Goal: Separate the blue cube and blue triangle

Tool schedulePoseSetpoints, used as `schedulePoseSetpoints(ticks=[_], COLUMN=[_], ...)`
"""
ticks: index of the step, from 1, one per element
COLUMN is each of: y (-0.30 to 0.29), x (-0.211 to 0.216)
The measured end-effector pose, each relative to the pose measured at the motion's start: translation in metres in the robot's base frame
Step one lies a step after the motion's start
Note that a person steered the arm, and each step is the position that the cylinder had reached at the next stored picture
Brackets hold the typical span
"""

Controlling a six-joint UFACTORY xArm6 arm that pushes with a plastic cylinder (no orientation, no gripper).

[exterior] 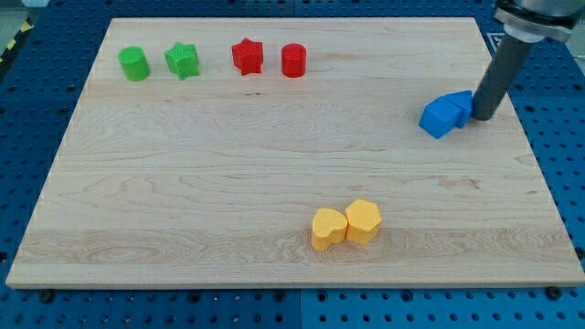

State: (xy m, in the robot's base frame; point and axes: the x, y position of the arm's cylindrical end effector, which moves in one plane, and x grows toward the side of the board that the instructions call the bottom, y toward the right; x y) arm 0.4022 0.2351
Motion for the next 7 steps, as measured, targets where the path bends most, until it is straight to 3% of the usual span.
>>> schedulePoseSetpoints(ticks=[2, 4, 6, 7], y=[-0.035, -0.013, -0.031, -0.042], x=[0.001, 0.036, 0.018, 0.032])
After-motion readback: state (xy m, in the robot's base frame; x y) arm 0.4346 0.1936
